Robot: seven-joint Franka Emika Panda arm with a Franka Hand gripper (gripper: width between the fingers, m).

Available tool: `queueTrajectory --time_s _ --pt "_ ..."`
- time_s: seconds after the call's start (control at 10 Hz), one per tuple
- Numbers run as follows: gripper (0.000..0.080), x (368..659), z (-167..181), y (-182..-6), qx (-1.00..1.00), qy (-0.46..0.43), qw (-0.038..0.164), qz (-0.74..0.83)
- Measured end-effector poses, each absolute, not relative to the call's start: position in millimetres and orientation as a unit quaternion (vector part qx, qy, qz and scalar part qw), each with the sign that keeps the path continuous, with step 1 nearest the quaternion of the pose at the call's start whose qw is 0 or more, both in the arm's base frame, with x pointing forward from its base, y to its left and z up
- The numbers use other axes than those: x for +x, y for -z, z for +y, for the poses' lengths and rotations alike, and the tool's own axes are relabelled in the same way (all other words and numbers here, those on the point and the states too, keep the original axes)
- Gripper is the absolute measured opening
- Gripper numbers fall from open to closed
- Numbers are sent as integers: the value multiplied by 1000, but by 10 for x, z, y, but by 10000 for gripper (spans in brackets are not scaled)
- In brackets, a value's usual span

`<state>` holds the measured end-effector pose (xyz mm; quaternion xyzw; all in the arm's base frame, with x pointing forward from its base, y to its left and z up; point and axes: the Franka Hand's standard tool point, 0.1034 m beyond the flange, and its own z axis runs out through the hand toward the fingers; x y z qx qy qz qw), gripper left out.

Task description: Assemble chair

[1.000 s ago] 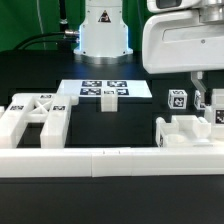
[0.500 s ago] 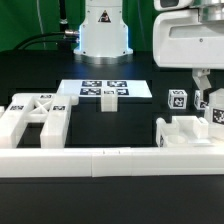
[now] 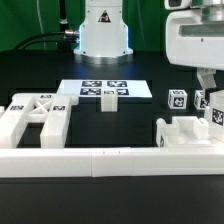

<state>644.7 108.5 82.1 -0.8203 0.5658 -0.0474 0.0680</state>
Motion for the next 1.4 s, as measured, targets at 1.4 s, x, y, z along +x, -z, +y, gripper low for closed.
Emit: queueTrajectory --time_s 1.4 --pt "649 6489 1125 -770 -996 83 22 -37"
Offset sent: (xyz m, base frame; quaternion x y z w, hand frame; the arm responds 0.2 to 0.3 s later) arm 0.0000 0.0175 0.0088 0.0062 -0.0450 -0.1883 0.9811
